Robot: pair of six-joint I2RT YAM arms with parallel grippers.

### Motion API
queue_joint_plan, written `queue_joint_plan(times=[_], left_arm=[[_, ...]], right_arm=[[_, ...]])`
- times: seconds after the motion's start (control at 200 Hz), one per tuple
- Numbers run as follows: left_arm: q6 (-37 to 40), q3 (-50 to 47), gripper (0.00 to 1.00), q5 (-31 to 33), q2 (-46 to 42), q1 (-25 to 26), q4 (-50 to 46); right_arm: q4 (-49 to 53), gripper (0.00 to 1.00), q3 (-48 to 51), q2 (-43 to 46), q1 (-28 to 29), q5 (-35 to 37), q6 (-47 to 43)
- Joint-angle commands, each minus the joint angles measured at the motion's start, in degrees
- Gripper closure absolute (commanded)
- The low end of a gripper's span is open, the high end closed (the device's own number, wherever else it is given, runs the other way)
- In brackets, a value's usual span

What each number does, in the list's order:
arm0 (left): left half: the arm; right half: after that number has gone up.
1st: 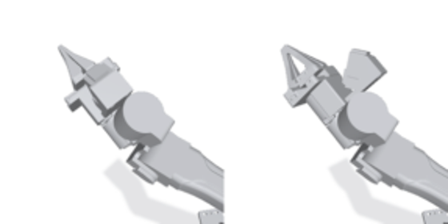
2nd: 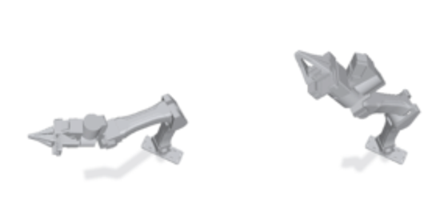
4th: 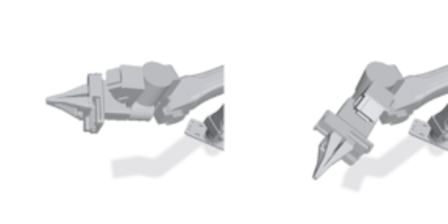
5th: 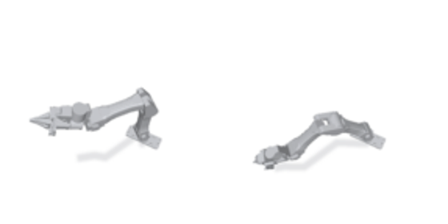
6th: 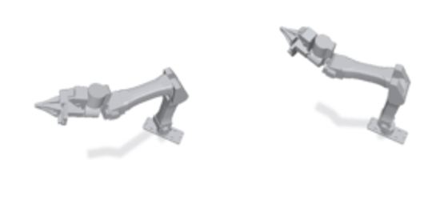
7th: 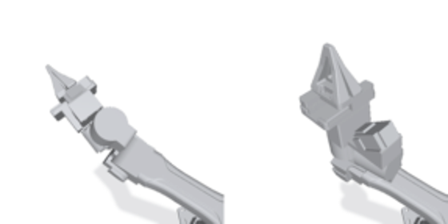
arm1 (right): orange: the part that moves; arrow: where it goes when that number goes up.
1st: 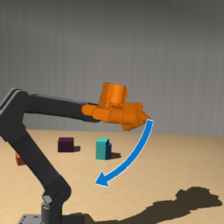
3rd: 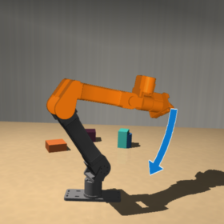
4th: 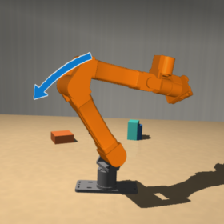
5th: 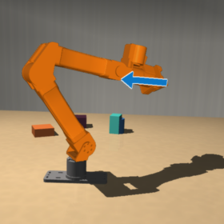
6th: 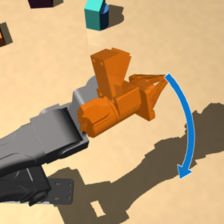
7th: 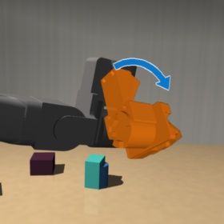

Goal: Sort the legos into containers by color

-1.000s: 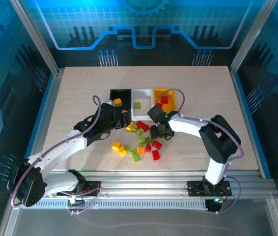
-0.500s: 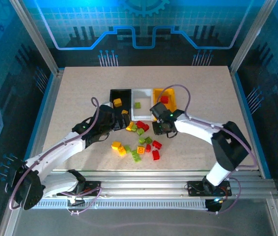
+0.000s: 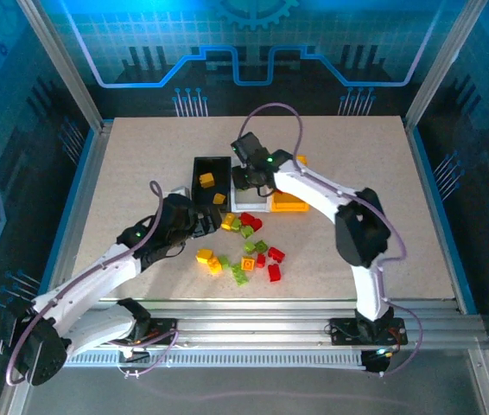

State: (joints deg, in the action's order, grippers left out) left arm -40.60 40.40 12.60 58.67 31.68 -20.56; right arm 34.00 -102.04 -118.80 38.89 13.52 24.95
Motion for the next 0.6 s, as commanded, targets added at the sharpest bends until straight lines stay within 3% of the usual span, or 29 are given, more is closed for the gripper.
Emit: queue_joint_plan(times=[0.0, 0.125, 0.235, 0.325, 0.445, 0.595], left_arm=[[-1.23, -1.79, 0.01, 0.25, -1.32, 0.09, -1.40], [-1.61, -2.59, 0.01, -0.05, -2.08, 0.12, -0.80], [-1.32, -2.44, 0.01, 0.05, -2.34, 0.11, -0.85], [-1.22, -2.18, 0.01, 0.14, -2.34, 0.11, -1.14], [-1.06, -1.91, 0.01, 0.22, -2.73, 0.05, -1.49], [-0.84, -1.75, 0.01, 0.41, -3.63, -0.05, -1.69]], right_arm=[[6.50, 0.64, -6.89, -5.75, -1.57, 1.37, -0.29], [8.88, 0.59, -11.59, -9.25, -2.31, 1.36, -0.08], [9.21, 0.43, -11.94, -8.92, -2.52, 1.16, 0.02], [8.09, 0.35, -10.12, -6.43, -2.51, 1.09, -0.19], [5.09, 0.30, -3.69, 0.52, -2.08, -0.02, -0.15], [1.76, 0.28, 11.72, 13.10, -0.26, -0.65, 0.43]])
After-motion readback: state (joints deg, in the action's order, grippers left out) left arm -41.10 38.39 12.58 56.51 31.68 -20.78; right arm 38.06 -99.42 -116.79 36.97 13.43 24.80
